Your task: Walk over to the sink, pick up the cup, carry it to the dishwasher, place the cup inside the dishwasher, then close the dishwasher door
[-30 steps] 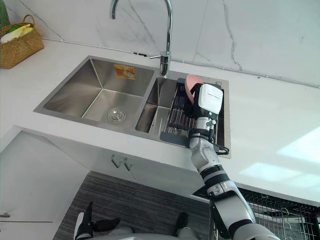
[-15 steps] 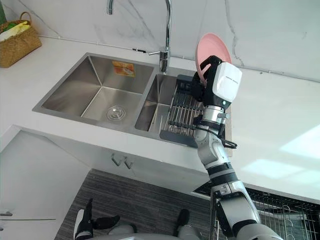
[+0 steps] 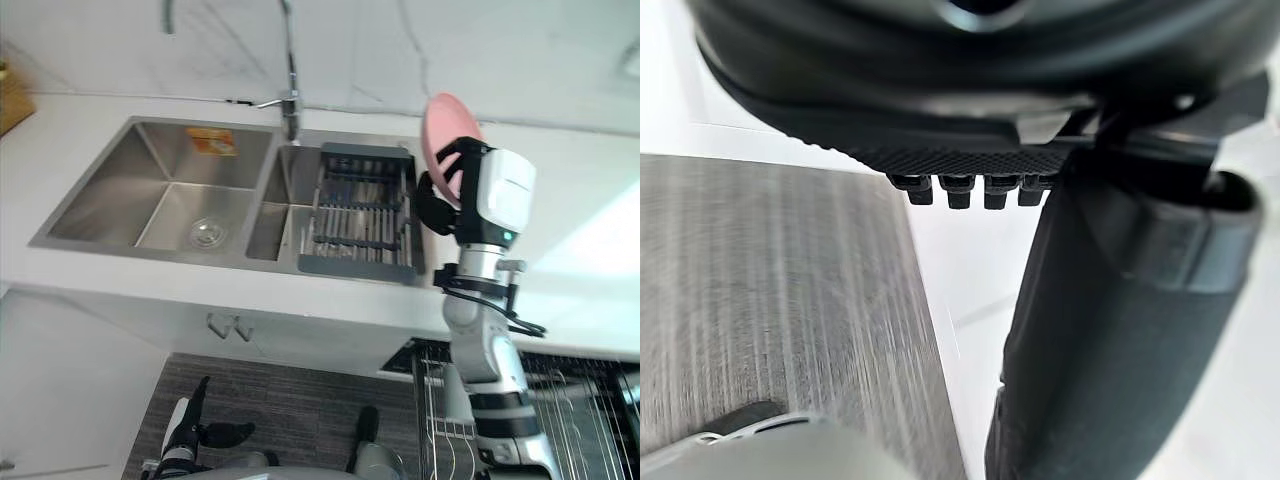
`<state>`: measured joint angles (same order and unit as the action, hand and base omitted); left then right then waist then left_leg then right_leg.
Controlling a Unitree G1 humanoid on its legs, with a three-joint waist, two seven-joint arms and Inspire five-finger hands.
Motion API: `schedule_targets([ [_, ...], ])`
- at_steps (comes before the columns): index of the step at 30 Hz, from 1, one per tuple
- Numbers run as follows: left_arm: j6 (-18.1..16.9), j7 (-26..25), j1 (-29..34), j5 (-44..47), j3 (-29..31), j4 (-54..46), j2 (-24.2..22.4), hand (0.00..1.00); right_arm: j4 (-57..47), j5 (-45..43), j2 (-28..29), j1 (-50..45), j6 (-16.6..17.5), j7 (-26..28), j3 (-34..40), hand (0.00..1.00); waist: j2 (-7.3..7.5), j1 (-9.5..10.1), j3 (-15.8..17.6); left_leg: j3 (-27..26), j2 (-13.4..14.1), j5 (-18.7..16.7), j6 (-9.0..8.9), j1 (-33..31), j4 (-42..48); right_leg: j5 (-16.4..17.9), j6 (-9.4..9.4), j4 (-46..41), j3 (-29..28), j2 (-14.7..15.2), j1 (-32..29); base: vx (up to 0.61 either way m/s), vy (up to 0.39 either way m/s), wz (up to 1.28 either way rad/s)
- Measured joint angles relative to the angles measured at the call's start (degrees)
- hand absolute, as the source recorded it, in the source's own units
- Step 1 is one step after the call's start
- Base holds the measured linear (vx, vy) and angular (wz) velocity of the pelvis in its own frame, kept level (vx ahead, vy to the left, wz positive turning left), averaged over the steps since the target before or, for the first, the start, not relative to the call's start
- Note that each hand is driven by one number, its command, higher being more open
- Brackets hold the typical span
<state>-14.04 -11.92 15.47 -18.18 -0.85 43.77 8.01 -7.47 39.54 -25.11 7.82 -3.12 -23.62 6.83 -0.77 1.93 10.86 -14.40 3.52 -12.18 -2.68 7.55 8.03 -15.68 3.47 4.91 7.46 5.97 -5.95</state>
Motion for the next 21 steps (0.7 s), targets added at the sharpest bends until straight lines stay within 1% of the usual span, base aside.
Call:
schedule_targets([
  [1, -0.07, 0.73, 0.97, -0.05, 0.14, -1.37, 0.36, 1.00, 0.15, 0.04, 0.04, -1.24, 0.01, 0.46, 2.11, 0.00, 0.87, -0.63, 0.50, -2.89, -0.50, -1.67, 1.10, -1.12, 2.88, 3.06, -0.50, 0.33, -1.21, 0.08, -1.58, -0.20, 0.093, -1.40],
  [2, -0.15, 1.05, 1.31, -0.07, 0.26, -1.72, 0.55, 1.00, 0.51, 0.04, 0.12, -1.72, 0.00, 0.57, 2.86, 0.00, 0.65, -0.71, 0.46, -3.74, -0.63, -1.65, 1.60, -0.74, 1.80, 5.50, -1.48, 0.24, 2.48, 0.55, -1.98, -0.19, 0.076, -1.30],
  [3, -0.18, 1.23, 1.64, -0.04, 0.53, -1.74, 0.72, 1.00, 1.06, 0.04, 0.18, -2.06, 0.01, 0.60, 3.27, 0.00, 0.00, -0.68, 0.53, -5.28, -0.19, -1.23, 2.25, -0.07, 0.41, 8.37, -2.26, -0.27, 7.53, 1.06, -2.05, -0.16, 0.081, -1.79],
  [4, -0.04, 1.22, 3.18, 0.37, 1.68, -1.65, 1.63, 1.00, 2.40, 0.13, 0.31, -2.09, 0.65, 0.61, 3.17, 0.00, -0.50, -0.68, 0.52, -12.12, 1.68, -0.48, 1.95, 1.34, -0.35, 12.96, -8.08, -12.96, 22.83, 5.32, -5.57, -0.13, 0.092, -1.78],
  [5, -0.03, 1.20, 3.67, 0.94, 2.39, -1.29, 1.62, 1.00, 2.86, 0.24, 0.29, -2.11, 1.15, 0.53, 3.17, 0.00, -0.45, -0.88, 0.53, -13.88, 2.07, -0.80, 1.98, 1.90, -0.02, 14.72, -9.96, -19.77, 26.89, 7.32, -5.83, -0.10, 0.084, -1.85],
  [6, -0.02, 1.09, 4.36, 2.16, 3.59, -0.79, 1.52, 1.00, 3.67, 0.75, 0.34, -2.20, 1.72, 0.11, 3.12, 0.00, -0.45, -1.08, 0.42, -16.34, 2.57, -1.16, 1.86, 3.08, 0.31, 17.72, -12.35, -27.85, 32.16, 10.09, -4.43, -0.01, 0.031, -1.00],
  [7, -0.05, 0.92, 4.83, 2.89, 4.27, -0.81, 1.55, 1.00, 4.37, 1.26, 0.33, -2.25, 2.34, -0.43, 3.15, 0.00, -0.39, -1.06, 0.31, -17.75, 2.85, -1.27, 1.70, 3.84, 0.45, 19.70, -13.42, -31.64, 35.20, 11.58, -2.62, 0.02, -0.012, -1.20],
  [8, -0.14, 0.29, 5.45, 3.74, 5.28, -0.82, 1.71, 1.00, 4.98, 2.19, 0.32, -2.28, 3.60, -0.91, 3.14, 0.00, -0.01, -0.80, -0.11, -20.28, 3.26, -1.57, 1.60, 4.63, 1.48, 23.79, -13.47, -35.94, 39.79, 13.56, 0.90, 0.05, -0.072, -1.42],
  [9, -0.21, -0.25, 5.25, 3.91, 6.58, -0.79, 1.89, 1.00, 4.95, 3.33, 0.08, -2.05, 5.28, -1.24, 3.00, 0.00, 0.62, 0.28, -0.35, -22.67, 3.89, -2.22, 1.57, 4.02, 3.97, 24.16, -11.16, -33.94, 41.86, 12.86, 2.18, 0.03, -0.098, -1.49],
  [10, -0.15, -0.46, 4.81, 4.28, 7.25, -0.70, 1.71, 1.00, 4.96, 3.56, -0.27, -1.96, 6.03, -1.21, 2.76, 0.00, 0.42, 0.78, -0.54, -22.76, 4.24, -2.75, 1.68, 3.48, 5.01, 23.50, -10.85, -31.20, 42.60, 10.67, 2.26, 0.00, -0.123, -1.65],
  [11, -0.28, -0.66, 5.09, 5.53, 7.32, -0.73, 1.64, 1.00, 4.93, 4.35, -1.12, -1.98, 7.69, -1.17, 2.21, 0.00, 0.44, 1.96, -1.13, -22.47, 5.06, -3.20, 2.05, 2.63, 4.41, 20.28, -6.44, -22.65, 40.07, 5.76, 2.66, -0.05, -0.121, -1.66],
  [12, -0.56, -0.64, 4.42, 6.00, 7.28, -0.46, 1.58, 1.00, 4.93, 5.18, -1.46, -1.68, 8.57, -1.20, 2.27, 0.00, -0.63, 2.76, -1.90, -23.72, 5.56, -3.14, 0.73, 2.93, 1.91, 15.72, -6.67, -13.36, 36.75, 0.12, 3.04, -0.06, -0.104, -1.58],
  [13, -0.74, -0.65, 4.04, 6.22, 7.29, -0.34, 1.58, 1.00, 4.93, 5.19, -1.49, -1.80, 9.00, -1.20, 2.27, 0.00, -0.30, 2.86, -2.00, -25.19, 5.75, -2.50, 0.68, 3.03, 1.03, 13.15, -6.30, -8.65, 35.60, -1.84, 3.62, -0.11, -0.112, -1.28],
  [14, -1.25, -0.67, 3.43, 6.55, 7.33, -0.11, 0.97, 1.00, 4.94, 5.27, -2.01, -2.31, 9.98, -1.17, 2.47, 0.00, -0.21, 2.71, -2.02, -27.66, 6.22, -1.61, -0.49, 3.16, 0.69, 13.18, -6.99, -5.25, 34.91, -3.50, 4.10, -0.08, -0.069, -0.93],
  [15, -1.46, -0.59, 3.35, 6.41, 7.24, 0.12, 0.11, 1.00, 4.94, 5.33, -2.20, -3.31, 10.61, -0.61, 2.52, 0.00, -0.13, 2.37, -2.04, -29.35, 6.34, -1.50, -0.72, 4.09, 1.22, 13.58, -7.58, -6.71, 36.13, -2.68, 4.08, -0.07, -0.059, -0.76],
  [16, -1.46, -0.54, 3.35, 6.41, 7.25, 0.30, -0.22, 1.00, 4.93, 5.33, -2.21, -3.86, 11.16, -0.16, 2.53, 0.00, 0.00, 1.85, -2.12, -29.77, 6.37, -1.51, -0.71, 4.53, 1.36, 13.01, -7.54, -6.41, 35.75, -2.93, 4.40, -0.01, -0.023, -0.51],
  [17, -1.52, -0.41, 3.31, 6.40, 7.30, 0.40, -0.72, 1.00, 4.65, 5.32, -2.23, -4.91, 12.45, 1.08, 3.00, 0.00, 0.10, 1.30, -2.32, -29.89, 6.46, -1.46, -0.73, 5.04, 1.74, 11.75, -8.12, -4.51, 35.09, -4.08, 5.25, -0.01, -0.038, -0.42],
  [18, -1.83, -0.38, 3.29, 6.32, 7.55, 0.58, -1.13, 1.00, 4.10, 5.20, -2.23, -5.64, 13.51, 2.56, 3.36, 0.00, 0.26, 1.38, -2.48, -30.04, 6.63, -1.42, -0.78, 4.94, 2.38, 10.48, -8.68, -2.12, 33.88, -5.11, 5.63, -0.03, -0.063, -0.44],
  [19, -1.93, -0.36, 3.20, 6.14, 7.96, 0.91, -1.52, 1.00, 3.81, 5.13, -2.23, -6.07, 14.18, 3.59, 3.67, 0.00, 0.27, 1.37, -2.48, -30.04, 6.70, -1.42, -0.78, 4.85, 2.80, 9.99, -8.92, -1.05, 33.44, -5.48, 5.86, -0.04, -0.051, -0.42],
  [20, -1.96, -0.36, 3.05, 5.76, 9.20, 1.46, -2.42, 1.00, 3.73, 5.13, -2.23, -6.98, 15.01, 4.87, 4.17, 0.00, 0.26, 1.31, -2.46, -29.90, 6.91, -1.40, -0.75, 4.52, 3.58, 9.51, -9.09, 0.23, 32.92, -5.81, 6.14, -0.06, -0.038, -0.23],
  [21, -2.02, -0.46, 3.15, 5.73, 9.75, 1.82, -2.89, 1.00, 3.73, 5.13, -2.20, -8.18, 15.00, 6.39, 4.33, 0.00, 0.27, 1.32, -2.46, -29.24, 7.09, -1.38, -0.69, 4.24, 4.22, 9.72, -8.89, 0.30, 32.72, -5.82, 6.17, -0.05, -0.007, -0.11],
])
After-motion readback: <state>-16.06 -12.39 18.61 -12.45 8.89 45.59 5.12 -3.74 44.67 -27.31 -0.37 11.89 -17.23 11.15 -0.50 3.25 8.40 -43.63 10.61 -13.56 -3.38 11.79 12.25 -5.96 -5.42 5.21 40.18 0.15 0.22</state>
